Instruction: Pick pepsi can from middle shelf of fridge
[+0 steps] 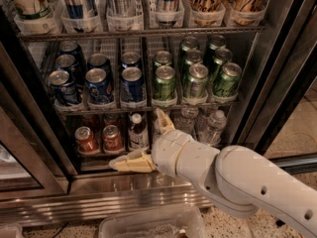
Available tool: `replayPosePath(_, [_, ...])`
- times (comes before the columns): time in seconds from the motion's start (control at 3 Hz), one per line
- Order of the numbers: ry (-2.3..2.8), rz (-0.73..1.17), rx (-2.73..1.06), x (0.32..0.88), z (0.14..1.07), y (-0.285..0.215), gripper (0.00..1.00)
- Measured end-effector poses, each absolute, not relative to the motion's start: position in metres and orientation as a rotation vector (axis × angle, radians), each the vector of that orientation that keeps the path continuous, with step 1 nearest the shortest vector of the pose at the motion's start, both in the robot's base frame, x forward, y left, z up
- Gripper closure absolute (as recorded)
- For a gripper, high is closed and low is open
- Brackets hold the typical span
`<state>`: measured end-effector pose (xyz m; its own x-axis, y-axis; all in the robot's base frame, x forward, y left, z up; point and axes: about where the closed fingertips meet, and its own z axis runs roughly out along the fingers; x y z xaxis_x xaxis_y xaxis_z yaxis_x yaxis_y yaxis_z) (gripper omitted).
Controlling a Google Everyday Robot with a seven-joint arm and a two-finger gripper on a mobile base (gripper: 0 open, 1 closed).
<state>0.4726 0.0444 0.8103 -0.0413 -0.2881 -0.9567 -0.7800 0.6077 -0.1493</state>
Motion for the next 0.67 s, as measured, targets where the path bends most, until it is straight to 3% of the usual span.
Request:
replayPosePath(0.33, [1.510, 0.639, -0.852, 0.4473, 0.8310, 0.0650, 0.00])
replayPosePath(0.67, [1.511, 0.639, -0.852, 0.4473, 0.8309, 0.0654, 0.00])
